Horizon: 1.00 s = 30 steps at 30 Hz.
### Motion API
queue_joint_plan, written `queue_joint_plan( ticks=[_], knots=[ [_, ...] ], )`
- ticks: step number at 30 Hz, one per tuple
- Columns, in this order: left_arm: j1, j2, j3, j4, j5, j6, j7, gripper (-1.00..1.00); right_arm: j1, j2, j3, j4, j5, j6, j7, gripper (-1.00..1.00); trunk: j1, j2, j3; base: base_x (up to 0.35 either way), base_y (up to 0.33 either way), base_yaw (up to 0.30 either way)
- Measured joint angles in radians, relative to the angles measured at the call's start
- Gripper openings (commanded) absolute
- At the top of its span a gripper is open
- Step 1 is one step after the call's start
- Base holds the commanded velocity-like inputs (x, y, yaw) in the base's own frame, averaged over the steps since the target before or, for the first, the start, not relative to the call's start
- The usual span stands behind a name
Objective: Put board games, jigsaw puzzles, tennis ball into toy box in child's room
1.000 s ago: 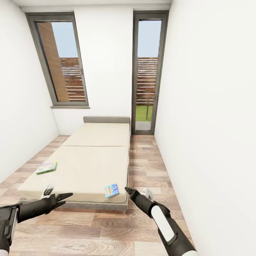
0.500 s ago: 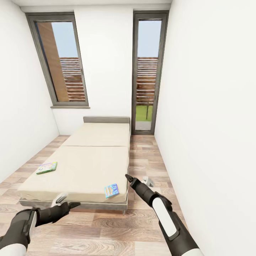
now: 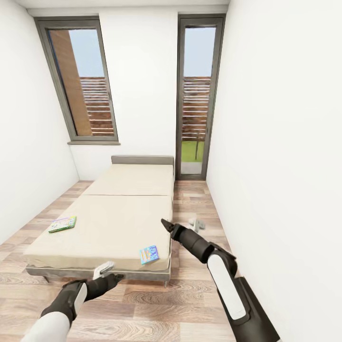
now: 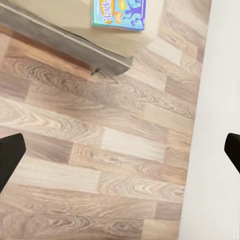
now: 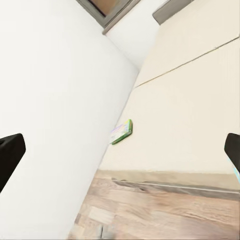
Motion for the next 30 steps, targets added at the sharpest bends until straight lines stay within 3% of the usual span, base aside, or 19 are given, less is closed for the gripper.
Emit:
queue_joint_plan(
  ticks=[3, 5, 7, 11, 18, 30],
  knots=[
    [-0.001, -0.011, -0.029, 0.017, -0.007, -0.027, 0.033, 1.0, 0.004, 0.0, 0.035, -0.026, 0.006, 0.017, -0.002, 1.0, 0.0, 0.0, 0.0, 0.0, 0.0, 0.0],
    [-0.001, -0.022, -0.083, 0.034, -0.013, -0.047, 0.076, 1.0, 0.006, 0.0, 0.09, -0.044, 0.011, 0.023, -0.004, 1.0, 0.0, 0.0, 0.0, 0.0, 0.0, 0.0],
    [-0.001, -0.026, -0.133, 0.053, -0.017, -0.06, 0.11, 1.0, 0.007, 0.0, 0.119, -0.05, 0.013, 0.024, -0.005, 1.0, 0.0, 0.0, 0.0, 0.0, 0.0, 0.0],
    [-0.002, -0.029, -0.205, 0.072, -0.012, -0.083, 0.149, 1.0, 0.007, -0.001, 0.142, -0.055, 0.015, 0.024, -0.005, 1.0, 0.0, 0.0, 0.0, 0.0, 0.0, 0.0],
    [-0.002, -0.04, -0.231, 0.079, -0.015, -0.095, 0.162, 1.0, 0.008, -0.001, 0.149, -0.054, 0.016, 0.023, -0.007, 1.0, 0.0, 0.0, 0.0, 0.0, 0.0, 0.0],
    [-0.002, -0.042, -0.229, 0.079, -0.008, -0.096, 0.154, 1.0, 0.008, -0.002, 0.15, -0.053, 0.018, 0.022, -0.009, 1.0, 0.004, -0.007, -0.003, 0.0, 0.0, 0.0]
  ],
)
